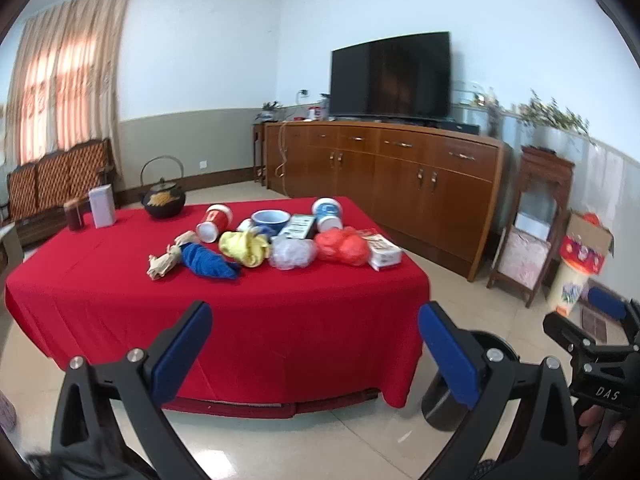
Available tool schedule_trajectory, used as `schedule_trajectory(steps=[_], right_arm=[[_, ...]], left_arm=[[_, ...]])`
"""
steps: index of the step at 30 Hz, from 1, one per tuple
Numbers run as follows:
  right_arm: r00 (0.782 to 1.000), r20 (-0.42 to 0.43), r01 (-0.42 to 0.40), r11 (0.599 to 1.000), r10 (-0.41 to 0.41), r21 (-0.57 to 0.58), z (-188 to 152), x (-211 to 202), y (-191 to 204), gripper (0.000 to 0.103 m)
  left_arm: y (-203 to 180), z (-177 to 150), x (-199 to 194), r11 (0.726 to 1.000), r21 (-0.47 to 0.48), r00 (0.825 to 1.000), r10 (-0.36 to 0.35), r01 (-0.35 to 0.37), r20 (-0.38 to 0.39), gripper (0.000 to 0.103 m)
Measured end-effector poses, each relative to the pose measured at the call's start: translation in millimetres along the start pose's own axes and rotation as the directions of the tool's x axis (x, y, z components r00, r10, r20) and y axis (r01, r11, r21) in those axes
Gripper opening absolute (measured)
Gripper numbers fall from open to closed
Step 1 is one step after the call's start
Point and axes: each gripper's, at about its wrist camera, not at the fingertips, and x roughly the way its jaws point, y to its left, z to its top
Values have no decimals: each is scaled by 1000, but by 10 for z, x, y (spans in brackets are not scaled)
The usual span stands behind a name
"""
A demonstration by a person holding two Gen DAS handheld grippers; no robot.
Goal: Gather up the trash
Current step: 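Grasp the clear plastic bag with the left gripper while the right gripper grasps the white milk carton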
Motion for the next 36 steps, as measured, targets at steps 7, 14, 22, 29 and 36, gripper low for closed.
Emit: schedule_trajectory(steps=[7,14,22,29,36], right_arm=[[995,-38,-92,996,92,-12,166,418,162,103],[991,-48,-128,991,127,-25,399,923,336,103],[990,-75,-123,992,121,-26,561,1489,398,95],[985,-125,-124,992,120,-28,602,2057,373,86],[972,-192,-139,990,133,-21,600,2684,369,73]], left_arm=[[364,34,301,996,-73,998,51,-54,-40,103],[557,40,597,989,-118,994,86,-94,-72,103],[652,98,1093,988,-127,994,79,-88,-78,98],[433,233,1742,997,-76,993,19,-28,-116,90],[287,320,2311,998,-65,987,-14,4,-157,86]])
